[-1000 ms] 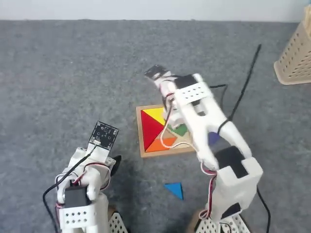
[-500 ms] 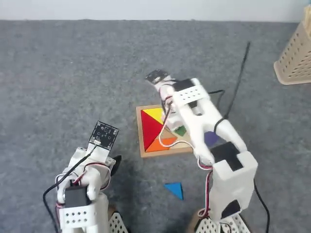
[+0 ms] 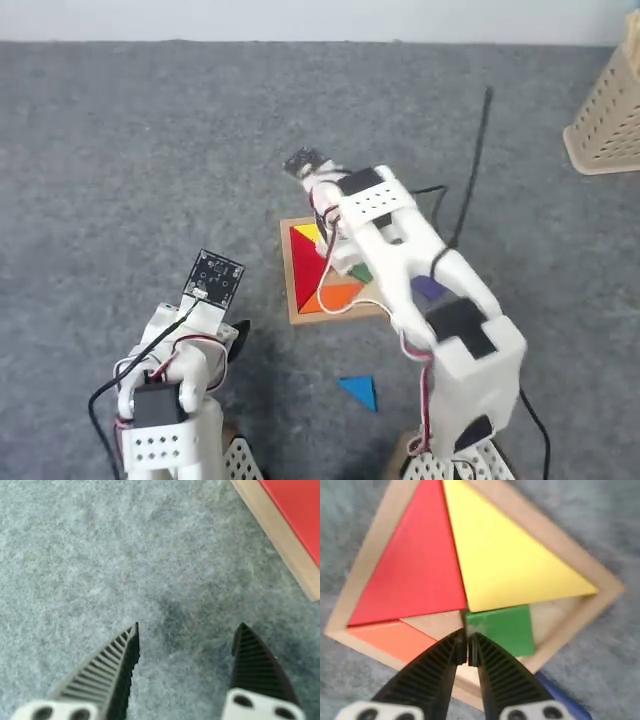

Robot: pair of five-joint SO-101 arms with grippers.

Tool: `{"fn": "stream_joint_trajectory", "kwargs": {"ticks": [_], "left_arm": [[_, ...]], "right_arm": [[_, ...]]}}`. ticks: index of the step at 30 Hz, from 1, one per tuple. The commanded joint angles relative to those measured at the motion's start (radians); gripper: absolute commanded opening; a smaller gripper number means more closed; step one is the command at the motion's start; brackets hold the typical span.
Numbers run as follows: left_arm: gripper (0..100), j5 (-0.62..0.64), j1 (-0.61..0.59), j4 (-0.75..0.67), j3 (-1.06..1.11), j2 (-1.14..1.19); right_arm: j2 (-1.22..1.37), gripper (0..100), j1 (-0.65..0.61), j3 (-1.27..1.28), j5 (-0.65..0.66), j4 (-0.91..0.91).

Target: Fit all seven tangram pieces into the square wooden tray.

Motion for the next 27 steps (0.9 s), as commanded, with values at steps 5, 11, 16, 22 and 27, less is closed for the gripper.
{"fn": "stream_joint_trajectory", "kwargs": {"ticks": [5,11,16,22,27], "left_arm": [[28,-0.005,0.003,0.005,-0.008,-0.015],[28,-0.005,0.003,0.005,-0.008,-0.015],[28,-0.005,0.003,0.005,-0.008,-0.015],[28,-0.005,0.003,0.005,-0.008,-0.015],[28,-0.005,0.003,0.005,-0.008,-0.015]], "right_arm": [[-0.341,0.7,0.081,0.192,-0.043,-0.124],[-0.306,0.7,0.105,0.315,-0.038,-0.268],[-0.193,0.7,0.077,0.301,-0.005,-0.272],[-0.051,0.7,0.019,0.212,0.009,-0.231],[-0.051,0.7,0.012,0.094,0.000,-0.119]]}}
